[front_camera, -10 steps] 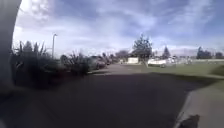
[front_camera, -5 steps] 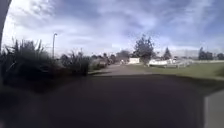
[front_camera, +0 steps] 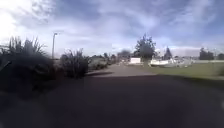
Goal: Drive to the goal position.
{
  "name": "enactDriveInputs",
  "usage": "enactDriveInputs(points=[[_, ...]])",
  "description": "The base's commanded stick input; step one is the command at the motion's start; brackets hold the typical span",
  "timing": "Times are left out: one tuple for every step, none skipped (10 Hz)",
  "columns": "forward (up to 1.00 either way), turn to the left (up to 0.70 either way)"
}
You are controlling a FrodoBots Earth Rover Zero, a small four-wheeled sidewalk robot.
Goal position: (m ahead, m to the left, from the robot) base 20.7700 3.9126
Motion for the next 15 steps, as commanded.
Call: enactDriveInputs(points=[[0.7,0.0],[0.7,-0.21],[0.7,-0.21],[0.7,-0.22],[0.7,-0.22],[0.7,-0.21],[0.7,-0.14],[0.7,-0.07],[0.7,-0.01],[0.7,0.0],[0.7,0.0],[0.7,0.0],[0.7,0.0],[0.7,0.0],[0.7,0.0]])
